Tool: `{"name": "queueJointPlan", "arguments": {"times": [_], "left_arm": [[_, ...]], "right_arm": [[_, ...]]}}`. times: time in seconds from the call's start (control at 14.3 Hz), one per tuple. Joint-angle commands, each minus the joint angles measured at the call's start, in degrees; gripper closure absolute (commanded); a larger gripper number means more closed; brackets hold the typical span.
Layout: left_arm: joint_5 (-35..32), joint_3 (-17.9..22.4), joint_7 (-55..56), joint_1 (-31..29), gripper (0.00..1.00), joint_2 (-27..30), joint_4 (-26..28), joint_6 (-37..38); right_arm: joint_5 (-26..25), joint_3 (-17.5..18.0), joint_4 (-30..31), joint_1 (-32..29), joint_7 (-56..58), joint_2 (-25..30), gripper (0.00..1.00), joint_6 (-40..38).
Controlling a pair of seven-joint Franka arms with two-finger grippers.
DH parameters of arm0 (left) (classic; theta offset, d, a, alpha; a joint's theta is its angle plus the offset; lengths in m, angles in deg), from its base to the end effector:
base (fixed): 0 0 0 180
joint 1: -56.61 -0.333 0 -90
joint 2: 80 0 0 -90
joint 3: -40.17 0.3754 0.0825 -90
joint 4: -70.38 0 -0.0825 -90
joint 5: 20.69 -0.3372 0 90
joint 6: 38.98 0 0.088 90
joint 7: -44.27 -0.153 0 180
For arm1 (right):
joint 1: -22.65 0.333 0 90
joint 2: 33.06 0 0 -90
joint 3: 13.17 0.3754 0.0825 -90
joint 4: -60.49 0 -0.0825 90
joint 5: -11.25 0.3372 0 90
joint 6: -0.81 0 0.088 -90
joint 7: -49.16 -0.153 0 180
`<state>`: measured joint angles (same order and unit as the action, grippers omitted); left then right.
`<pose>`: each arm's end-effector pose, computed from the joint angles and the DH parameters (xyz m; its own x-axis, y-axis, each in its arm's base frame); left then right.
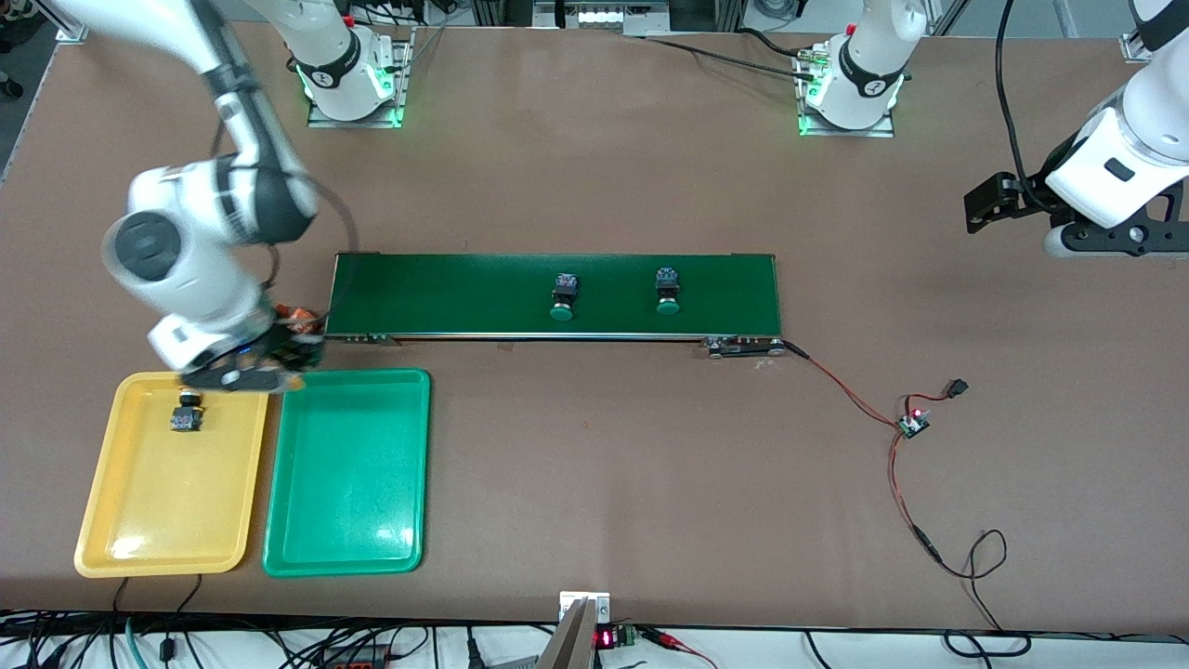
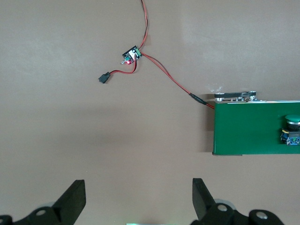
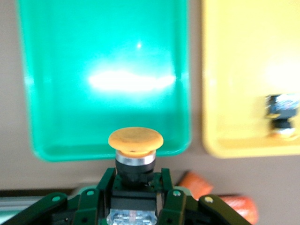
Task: Sort buttons by color to trays
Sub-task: 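Grasp the yellow button and carry it toward the yellow tray with the right gripper, then lower the yellow button into the yellow tray and open the right gripper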
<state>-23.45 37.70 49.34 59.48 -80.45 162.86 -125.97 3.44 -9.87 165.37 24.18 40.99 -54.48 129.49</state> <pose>0.4967 -0.0387 0.6118 0.9951 -0.0019 -0.0988 -0.0075 -0.9984 -0.0567 0.6278 0.0410 0.3706 0.9984 0.0224 0.0514 0.0181 -0.9964 0.0822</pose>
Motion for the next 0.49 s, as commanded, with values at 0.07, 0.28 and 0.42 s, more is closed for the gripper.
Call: {"name": "queueJointPlan", "arguments": {"times": [0.07,0.28,0.42], "left_arm": [[0.0,-0.1,-1.6,-0.5,0.0,0.7,0.5,-0.4],[2.4,0.3,-2.7,-1.5,0.0,0.2,0.4,-0.6],[2.7,0.4,-3.6,-2.2,0.0,-0.1,0.4,-0.6]], "right_arm": [[1.9,-8.4,-9.2,-0.6,16.4,-11.2,0.96,3.0],[1.9,-10.2,-10.8,-0.9,18.1,-14.5,0.96,5.2],[1.8,-12.5,-10.8,-0.7,19.6,-17.8,0.93,12.5]]}}
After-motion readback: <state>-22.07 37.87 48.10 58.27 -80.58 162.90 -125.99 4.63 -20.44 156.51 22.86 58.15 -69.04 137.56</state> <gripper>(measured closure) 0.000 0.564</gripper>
